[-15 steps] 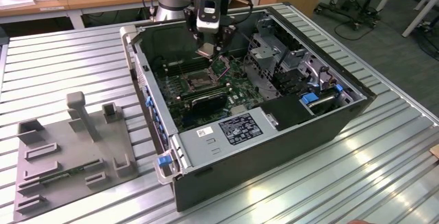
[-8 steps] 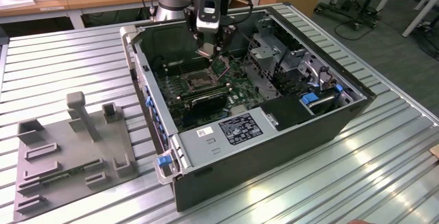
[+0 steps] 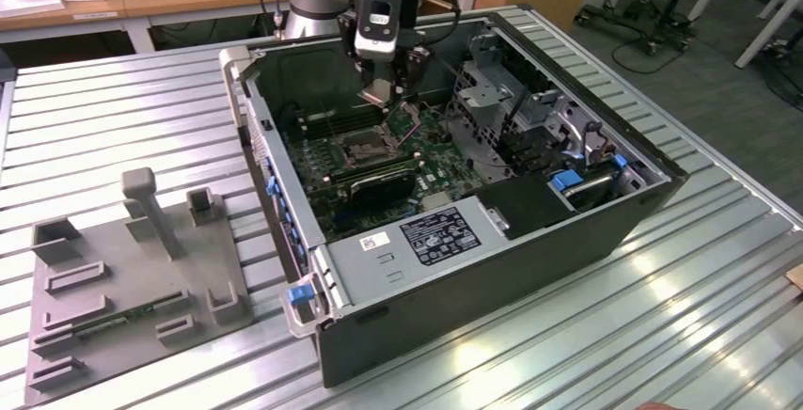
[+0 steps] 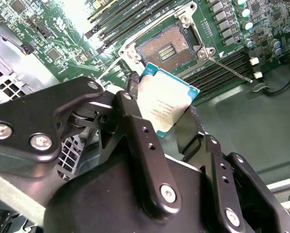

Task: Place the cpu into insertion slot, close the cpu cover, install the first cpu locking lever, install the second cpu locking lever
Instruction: 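Place the cpu into insertion slot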

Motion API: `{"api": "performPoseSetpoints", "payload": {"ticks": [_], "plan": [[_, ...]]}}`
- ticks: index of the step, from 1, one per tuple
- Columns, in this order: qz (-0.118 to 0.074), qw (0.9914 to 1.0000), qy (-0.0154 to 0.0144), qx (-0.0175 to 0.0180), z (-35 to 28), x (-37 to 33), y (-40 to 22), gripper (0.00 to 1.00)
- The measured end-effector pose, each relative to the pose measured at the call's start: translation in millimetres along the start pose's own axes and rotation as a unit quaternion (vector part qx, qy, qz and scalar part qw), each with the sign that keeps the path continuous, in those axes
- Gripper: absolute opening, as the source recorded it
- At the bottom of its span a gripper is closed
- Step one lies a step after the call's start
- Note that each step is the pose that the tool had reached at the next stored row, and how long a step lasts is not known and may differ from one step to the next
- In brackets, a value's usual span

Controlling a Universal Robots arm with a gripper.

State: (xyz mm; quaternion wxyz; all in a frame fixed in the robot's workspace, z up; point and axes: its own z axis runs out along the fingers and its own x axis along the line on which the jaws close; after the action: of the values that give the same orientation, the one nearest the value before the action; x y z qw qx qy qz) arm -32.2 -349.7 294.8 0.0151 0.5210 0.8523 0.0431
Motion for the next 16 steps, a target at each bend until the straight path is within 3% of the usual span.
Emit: {"api": "performPoseSetpoints", "payload": {"ticks": [2, 6, 9, 12, 16], "plan": [[0.005, 0.99998, -0.0005, -0.0002, 0.2, 0.0, 0.0, 0.54], [0.04, 0.99918, -0.0036, -0.0008, 1.4, 0.0, -0.1, 0.54], [0.067, 0.99774, -0.006, -0.0013, 2.4, 0.0, -0.2, 0.54], [0.093, 0.9956, -0.0083, -0.0018, 3.4, 0.0, -0.3, 0.54], [0.095, 0.9954, -0.0085, -0.0019, 3.4, -0.1, -0.3, 0.54]]}}
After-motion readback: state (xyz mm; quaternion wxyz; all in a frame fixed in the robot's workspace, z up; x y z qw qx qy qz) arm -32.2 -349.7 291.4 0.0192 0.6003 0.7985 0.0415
